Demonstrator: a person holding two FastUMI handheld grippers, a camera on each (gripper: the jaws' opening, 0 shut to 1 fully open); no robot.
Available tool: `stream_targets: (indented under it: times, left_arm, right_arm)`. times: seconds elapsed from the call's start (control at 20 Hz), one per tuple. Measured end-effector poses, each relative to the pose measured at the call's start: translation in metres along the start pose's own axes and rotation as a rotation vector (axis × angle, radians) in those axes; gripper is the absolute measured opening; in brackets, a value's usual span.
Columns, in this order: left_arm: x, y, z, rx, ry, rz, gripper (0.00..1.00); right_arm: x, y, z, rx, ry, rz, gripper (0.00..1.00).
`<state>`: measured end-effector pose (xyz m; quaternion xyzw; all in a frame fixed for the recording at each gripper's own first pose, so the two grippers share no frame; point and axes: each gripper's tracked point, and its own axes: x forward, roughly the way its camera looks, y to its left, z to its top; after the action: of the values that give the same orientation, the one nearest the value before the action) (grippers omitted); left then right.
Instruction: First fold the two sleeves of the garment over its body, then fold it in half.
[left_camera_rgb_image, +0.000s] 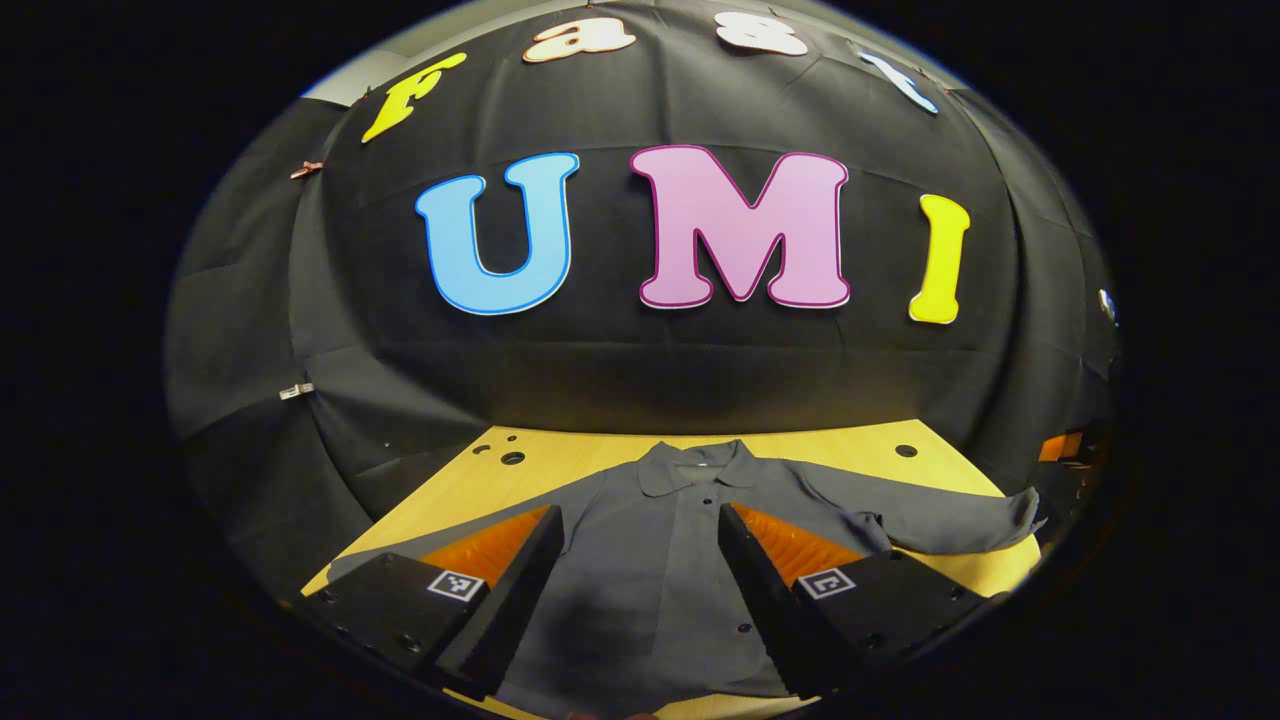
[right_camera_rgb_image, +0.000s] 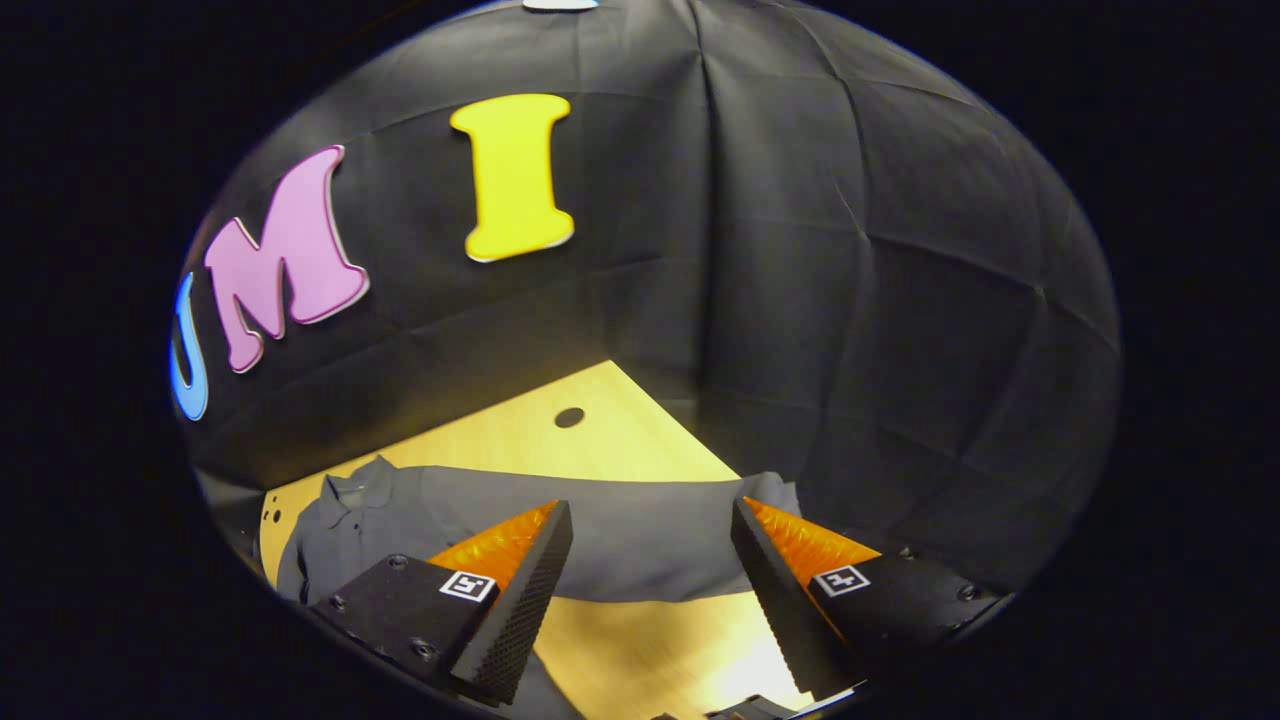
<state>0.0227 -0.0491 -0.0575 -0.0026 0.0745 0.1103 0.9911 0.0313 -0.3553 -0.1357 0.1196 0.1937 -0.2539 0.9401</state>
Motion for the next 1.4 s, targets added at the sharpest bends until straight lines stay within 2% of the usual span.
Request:
stream_targets:
  times: [0.3, 0.5, 0.9, 1.2, 1.4]
  left_arm:
    - [-0.015, 0.002, -0.018, -0.012, 0.032, 0.076, 0.97]
    - [-0.018, 0.007, -0.027, -0.018, 0.060, 0.106, 0.97]
    - [-0.017, -0.005, -0.030, 0.001, 0.077, 0.079, 0.98]
    - [-0.020, -0.009, -0.034, -0.006, 0.090, 0.064, 0.98]
    - [-0.018, -0.005, -0.035, -0.006, 0.097, 0.066, 0.98]
  right_arm:
    - [0.050, -0.067, -0.022, 0.001, 0.068, -0.112, 0.99]
    - [0.077, -0.096, -0.043, 0.021, 0.140, -0.169, 0.99]
    - [0.102, -0.100, -0.079, -0.054, 0.263, -0.199, 0.99]
    - [0.107, -0.103, -0.092, -0.053, 0.358, -0.190, 0.99]
    - [0.109, -0.105, -0.094, -0.105, 0.362, -0.166, 0.52]
